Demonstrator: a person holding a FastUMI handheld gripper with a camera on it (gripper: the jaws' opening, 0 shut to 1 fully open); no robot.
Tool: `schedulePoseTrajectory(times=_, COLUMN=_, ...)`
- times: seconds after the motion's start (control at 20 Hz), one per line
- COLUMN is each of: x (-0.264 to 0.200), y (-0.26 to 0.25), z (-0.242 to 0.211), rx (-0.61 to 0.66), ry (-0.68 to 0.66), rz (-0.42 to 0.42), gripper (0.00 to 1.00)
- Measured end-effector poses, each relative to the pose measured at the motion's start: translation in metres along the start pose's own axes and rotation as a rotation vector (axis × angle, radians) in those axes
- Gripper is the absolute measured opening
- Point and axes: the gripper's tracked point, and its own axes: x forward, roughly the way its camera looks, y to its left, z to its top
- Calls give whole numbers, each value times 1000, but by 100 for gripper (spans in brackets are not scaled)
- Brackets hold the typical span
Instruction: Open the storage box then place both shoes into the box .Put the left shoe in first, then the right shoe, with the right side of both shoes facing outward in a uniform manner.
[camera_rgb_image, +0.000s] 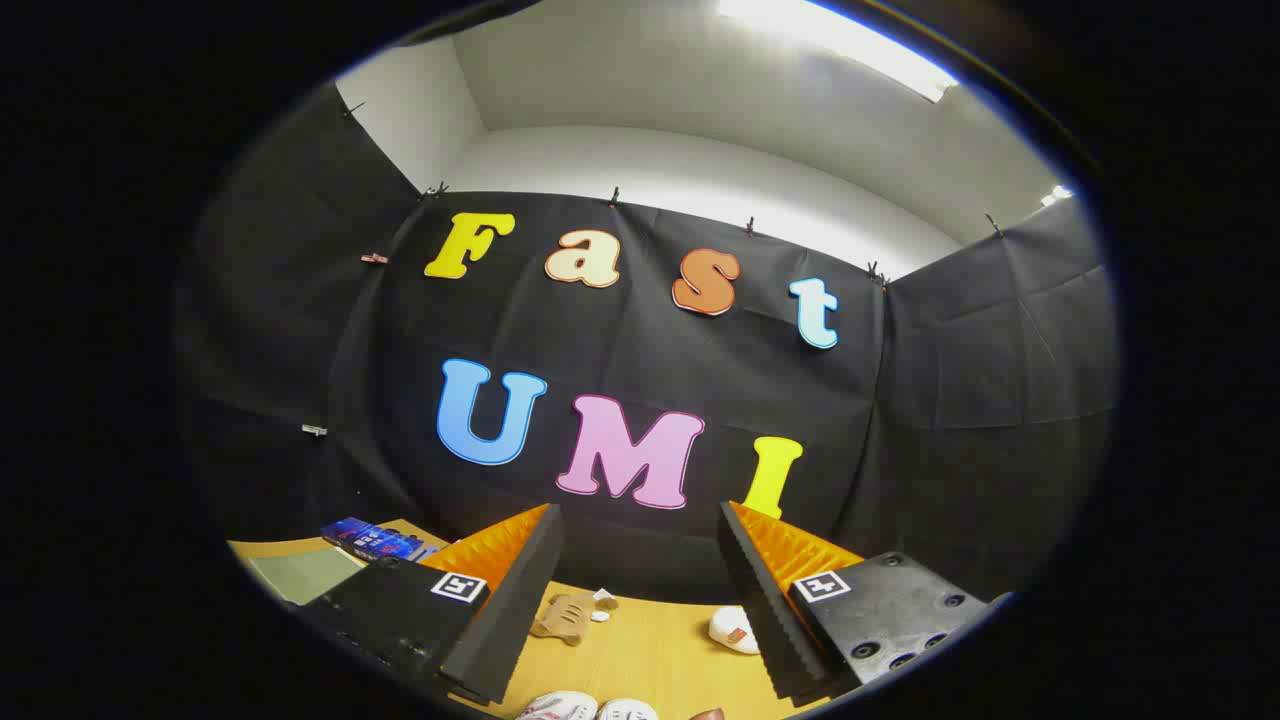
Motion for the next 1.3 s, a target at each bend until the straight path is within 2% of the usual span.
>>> schedulePoseTrajectory(times=0.75, x=-2, y=10, z=7, rx=-34, ry=-15, rz=21, gripper=95)
schedulePoseTrajectory(times=0.95, x=0, y=20, z=1, rx=-11, ry=7, rz=54, gripper=95)
schedulePoseTrajectory(times=1.05, x=1, y=37, z=-8, rx=36, ry=39, rz=128, gripper=96)
schedulePoseTrajectory(times=1.3, x=-1, y=98, z=-48, rx=204, ry=177, rz=404, gripper=96)
